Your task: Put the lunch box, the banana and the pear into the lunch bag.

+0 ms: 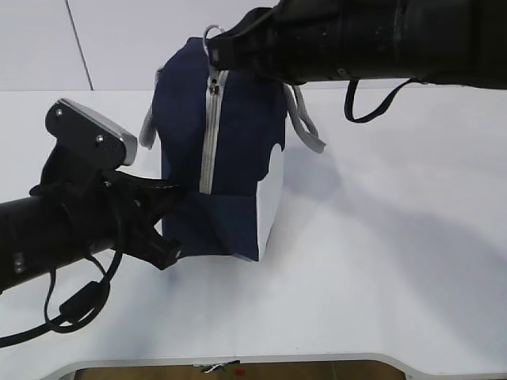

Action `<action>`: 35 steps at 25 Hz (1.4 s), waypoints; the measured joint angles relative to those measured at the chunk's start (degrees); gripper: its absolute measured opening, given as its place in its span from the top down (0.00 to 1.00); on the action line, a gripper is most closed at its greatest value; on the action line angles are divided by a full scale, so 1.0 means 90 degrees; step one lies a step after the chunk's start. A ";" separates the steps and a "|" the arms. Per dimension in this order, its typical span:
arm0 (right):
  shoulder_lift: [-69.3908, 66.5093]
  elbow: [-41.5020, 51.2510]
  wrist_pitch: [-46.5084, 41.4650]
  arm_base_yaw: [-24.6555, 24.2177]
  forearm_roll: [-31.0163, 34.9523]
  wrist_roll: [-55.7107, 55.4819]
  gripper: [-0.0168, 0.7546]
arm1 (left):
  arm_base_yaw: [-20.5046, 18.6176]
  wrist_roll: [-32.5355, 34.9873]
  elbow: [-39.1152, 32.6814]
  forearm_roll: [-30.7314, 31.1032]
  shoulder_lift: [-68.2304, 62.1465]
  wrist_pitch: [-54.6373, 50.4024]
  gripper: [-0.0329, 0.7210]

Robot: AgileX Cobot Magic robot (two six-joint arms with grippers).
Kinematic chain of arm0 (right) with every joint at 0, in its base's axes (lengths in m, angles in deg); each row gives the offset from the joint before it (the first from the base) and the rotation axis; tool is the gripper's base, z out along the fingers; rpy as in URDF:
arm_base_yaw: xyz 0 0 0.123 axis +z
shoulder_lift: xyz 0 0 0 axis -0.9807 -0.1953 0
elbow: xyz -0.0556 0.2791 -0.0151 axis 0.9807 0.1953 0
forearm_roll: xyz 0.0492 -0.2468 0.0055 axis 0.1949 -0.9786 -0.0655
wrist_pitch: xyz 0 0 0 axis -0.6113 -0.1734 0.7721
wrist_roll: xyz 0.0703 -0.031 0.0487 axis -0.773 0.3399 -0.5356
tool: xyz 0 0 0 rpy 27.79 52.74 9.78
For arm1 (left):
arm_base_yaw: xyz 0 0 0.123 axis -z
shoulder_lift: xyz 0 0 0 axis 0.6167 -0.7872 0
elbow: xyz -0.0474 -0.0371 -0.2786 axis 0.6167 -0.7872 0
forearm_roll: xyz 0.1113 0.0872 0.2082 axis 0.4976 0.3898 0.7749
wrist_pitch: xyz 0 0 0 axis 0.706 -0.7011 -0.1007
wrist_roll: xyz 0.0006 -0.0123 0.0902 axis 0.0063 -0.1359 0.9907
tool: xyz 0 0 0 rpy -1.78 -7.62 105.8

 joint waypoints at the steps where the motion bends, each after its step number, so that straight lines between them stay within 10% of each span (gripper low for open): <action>1: -0.0062 -0.0050 0.0046 0.0000 0.0004 0.0026 0.96 | 0.0000 0.0014 0.0000 0.0000 0.0038 -0.0038 0.93; 35: -0.1556 -0.1943 0.1498 -0.0077 0.0198 0.0638 0.96 | 0.0000 0.0098 -0.0846 0.0000 0.0925 -0.0237 0.93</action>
